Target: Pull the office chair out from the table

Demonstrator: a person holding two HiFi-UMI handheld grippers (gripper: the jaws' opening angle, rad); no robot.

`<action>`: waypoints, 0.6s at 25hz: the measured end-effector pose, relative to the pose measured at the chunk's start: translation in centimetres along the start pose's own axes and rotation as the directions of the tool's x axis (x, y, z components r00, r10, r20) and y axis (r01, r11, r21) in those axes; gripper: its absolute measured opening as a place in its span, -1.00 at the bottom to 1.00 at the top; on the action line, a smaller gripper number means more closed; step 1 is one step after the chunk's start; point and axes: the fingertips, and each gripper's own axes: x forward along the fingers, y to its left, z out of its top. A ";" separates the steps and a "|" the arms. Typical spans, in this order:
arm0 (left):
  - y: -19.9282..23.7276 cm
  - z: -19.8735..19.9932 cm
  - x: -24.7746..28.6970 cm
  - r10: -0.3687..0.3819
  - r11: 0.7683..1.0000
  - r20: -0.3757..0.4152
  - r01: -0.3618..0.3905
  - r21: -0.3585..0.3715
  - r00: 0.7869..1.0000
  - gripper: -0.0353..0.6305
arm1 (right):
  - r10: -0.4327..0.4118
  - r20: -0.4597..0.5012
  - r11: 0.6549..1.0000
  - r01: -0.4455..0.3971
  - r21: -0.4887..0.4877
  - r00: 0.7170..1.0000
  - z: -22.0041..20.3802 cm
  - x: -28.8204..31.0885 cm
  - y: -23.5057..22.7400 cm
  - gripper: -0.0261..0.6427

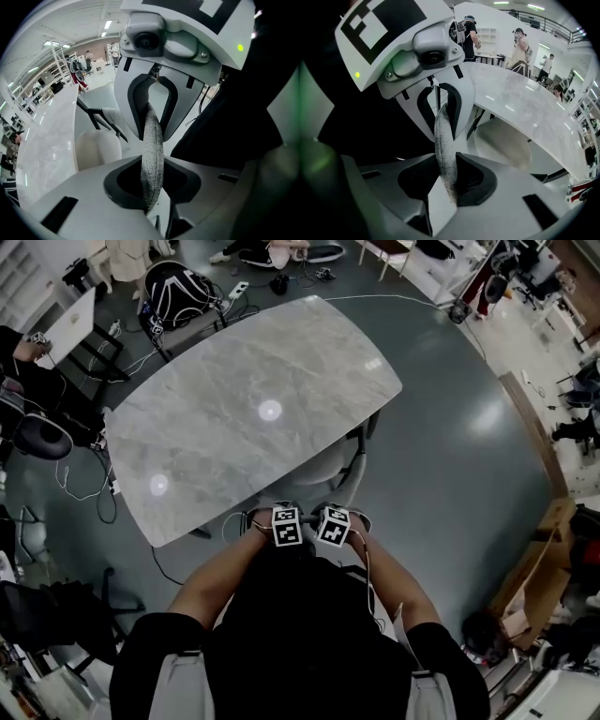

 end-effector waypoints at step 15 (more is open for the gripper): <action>-5.9 1.0 0.8 0.005 1.000 -0.008 -0.005 -0.030 1.000 -0.63 | 0.016 0.015 1.000 -0.015 -0.023 1.000 -2.3 -0.6 5.6 -0.60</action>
